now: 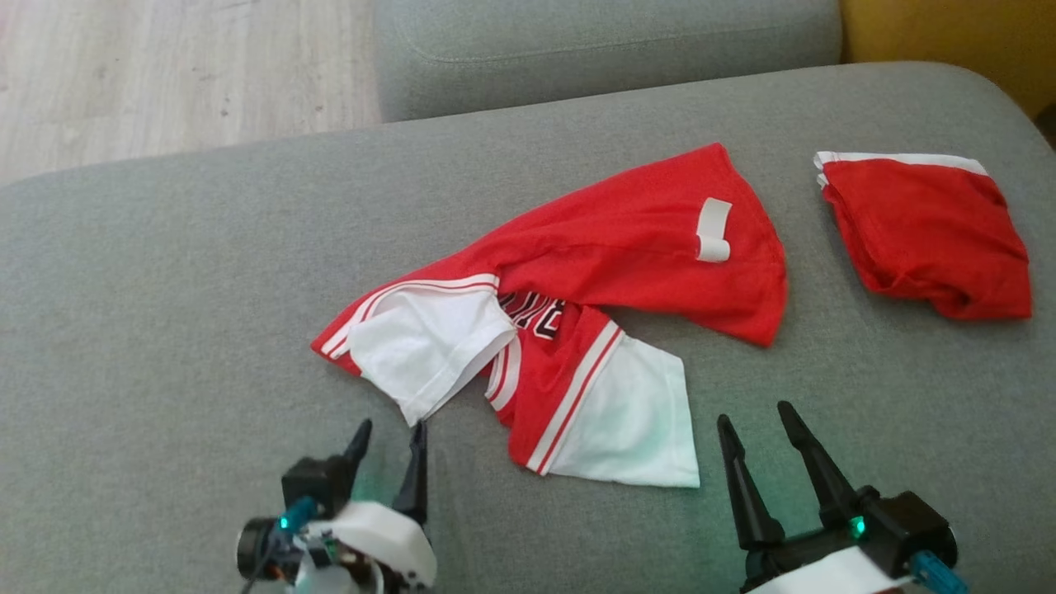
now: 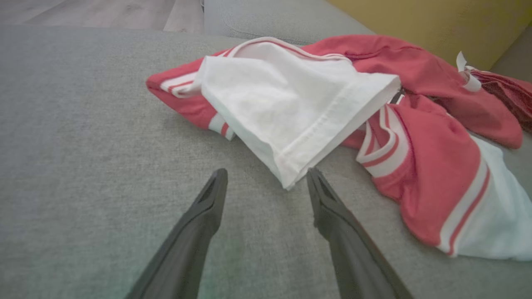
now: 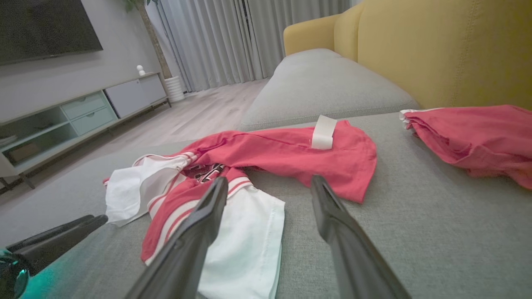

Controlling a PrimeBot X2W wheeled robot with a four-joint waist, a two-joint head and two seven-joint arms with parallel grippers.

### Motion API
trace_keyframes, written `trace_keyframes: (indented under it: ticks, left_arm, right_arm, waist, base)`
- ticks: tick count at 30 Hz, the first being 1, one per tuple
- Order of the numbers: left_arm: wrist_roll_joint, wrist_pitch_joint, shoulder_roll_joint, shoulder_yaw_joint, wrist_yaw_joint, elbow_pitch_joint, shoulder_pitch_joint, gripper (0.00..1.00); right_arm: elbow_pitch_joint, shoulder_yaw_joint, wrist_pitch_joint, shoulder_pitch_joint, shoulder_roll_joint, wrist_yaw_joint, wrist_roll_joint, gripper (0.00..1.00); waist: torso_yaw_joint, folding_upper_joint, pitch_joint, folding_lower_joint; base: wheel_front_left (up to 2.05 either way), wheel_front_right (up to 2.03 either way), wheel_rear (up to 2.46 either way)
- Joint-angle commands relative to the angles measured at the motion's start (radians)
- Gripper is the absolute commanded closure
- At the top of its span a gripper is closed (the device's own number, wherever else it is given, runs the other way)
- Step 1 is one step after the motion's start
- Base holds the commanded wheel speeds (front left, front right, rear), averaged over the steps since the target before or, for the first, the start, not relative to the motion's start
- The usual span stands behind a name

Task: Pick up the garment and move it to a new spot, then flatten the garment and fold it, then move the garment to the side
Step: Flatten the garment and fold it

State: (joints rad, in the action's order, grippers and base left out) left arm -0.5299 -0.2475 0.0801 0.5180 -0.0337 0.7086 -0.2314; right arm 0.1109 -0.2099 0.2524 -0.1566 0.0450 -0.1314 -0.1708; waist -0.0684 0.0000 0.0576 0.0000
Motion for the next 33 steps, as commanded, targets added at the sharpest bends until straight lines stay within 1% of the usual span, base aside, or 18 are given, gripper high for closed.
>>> trace_keyframes:
  ticks: [1, 6, 7, 8, 9, 10, 11, 14, 16, 18, 22, 23, 25, 28, 30, 33]
  left_arm:
    - [-0.008, -0.005, 0.001, -0.037, 0.006, -0.005, -0.066, 0.0]
    - [-0.022, -0.007, -0.01, -0.036, 0.025, 0.077, -0.118, 0.0]
    - [-0.026, -0.007, -0.012, -0.034, 0.032, 0.093, -0.126, 0.13]
    - [-0.03, -0.007, -0.014, -0.031, 0.042, 0.108, -0.133, 0.44]
    - [-0.035, -0.007, -0.015, -0.03, 0.052, 0.12, -0.14, 0.51]
    - [-0.038, -0.008, -0.017, -0.028, 0.059, 0.133, -0.146, 0.71]
    - [-0.041, -0.008, -0.018, -0.024, 0.067, 0.146, -0.151, 1.0]
    - [-0.052, -0.009, -0.021, -0.023, 0.077, 0.17, -0.161, 1.0]
    - [-0.06, -0.012, -0.022, -0.039, 0.079, 0.154, -0.163, 1.0]
    - [-0.057, -0.013, -0.011, -0.071, 0.068, 0.099, -0.164, 1.0]
    - [-0.033, -0.014, 0.03, -0.151, 0.046, -0.065, -0.132, 1.0]
    - [-0.033, -0.014, 0.03, -0.151, 0.046, -0.065, -0.132, 1.0]
    - [-0.022, -0.014, 0.054, -0.173, 0.042, -0.124, -0.118, 1.0]
    - [-0.022, -0.014, 0.083, -0.195, 0.041, -0.189, -0.117, 1.0]
    - [-0.024, -0.011, 0.101, -0.205, 0.04, -0.22, -0.127, 1.0]
    - [-0.025, -0.001, 0.122, -0.217, 0.034, -0.255, -0.148, 1.0]
  right_arm:
    - [-0.026, -0.023, 0.009, 0.031, 0.005, 0.001, 0.011, 0.0]
    - [-0.024, -0.02, 0.009, 0.037, 0.006, 0.001, 0.021, 0.0]
    - [-0.024, -0.019, 0.009, 0.038, 0.006, 0.001, 0.022, 0.0]
    - [-0.024, -0.018, 0.009, 0.038, 0.006, 0.001, 0.023, 0.0]
    - [-0.023, -0.017, 0.009, 0.039, 0.007, 0.001, 0.024, 0.0]
    - [-0.023, -0.016, 0.009, 0.039, 0.007, 0.001, 0.024, 0.0]
    - [-0.023, -0.016, 0.009, 0.039, 0.007, 0.001, 0.024, 0.0]
    - [-0.023, -0.011, 0.009, 0.038, 0.008, 0.001, 0.025, 0.0]
    - [-0.025, -0.007, 0.009, 0.042, 0.008, 0.001, 0.018, 0.0]
    - [-0.023, -0.006, 0.009, 0.055, 0.007, 0.001, 0.008, 0.0]
    - [0.013, 0.03, 0.009, 0.116, 0.006, 0.001, -0.02, 0.0]
    - [0.013, 0.03, 0.009, 0.116, 0.006, 0.001, -0.02, 0.0]
    - [0.062, 0.046, 0.009, 0.162, 0.006, 0.001, -0.039, 0.0]
    - [0.176, 0.075, 0.008, 0.25, 0.006, 0.001, -0.068, 0.0]
    - [0.251, 0.1, -0.016, 0.318, 0.007, 0.001, -0.093, 0.0]
    - [0.34, 0.122, -0.083, 0.409, 0.028, 0.001, -0.138, 0.0]
  waist:
    - [-0.006, 0.0, 0.005, 0.0]
    - [-0.023, 0.0, 0.016, 0.0]
    - [-0.025, 0.0, 0.017, 0.0]
    - [-0.028, 0.0, 0.018, 0.0]
    - [-0.029, 0.0, 0.019, 0.0]
    - [-0.03, 0.0, 0.019, 0.0]
    - [-0.031, 0.0, 0.018, 0.0]
    - [-0.031, 0.0, 0.014, 0.0]
    - [-0.027, 0.0, 0.012, 0.0]
    - [-0.019, 0.0, 0.017, 0.0]
    - [0.011, 0.0, 0.03, 0.0]
    - [0.011, 0.0, 0.03, 0.0]
    - [0.025, 0.0, 0.038, 0.0]
    - [0.045, 0.0, 0.053, 0.0]
    - [0.057, 0.0, 0.064, 0.0]
    - [0.071, 0.0, 0.084, 0.0]
  base:
    - [0.0, 0.0, 0.0]
    - [0.0, 0.0, 0.0]
    - [0.0, 0.0, 0.0]
    - [0.0, 0.0, 0.0]
    - [0.0, 0.0, 0.0]
    - [0.0, 0.0, 0.0]
    - [0.0, 0.0, 0.0]
    - [0.0, 0.0, 0.0]
    - [0.0, 0.0, 0.0]
    - [0.0, 0.0, 0.0]
    - [0.0, 0.0, 0.0]
    - [0.0, 0.0, 0.0]
    - [0.0, 0.0, 0.0]
    - [0.0, 0.0, 0.0]
    - [0.0, 0.0, 0.0]
    - [0.0, 0.0, 0.0]
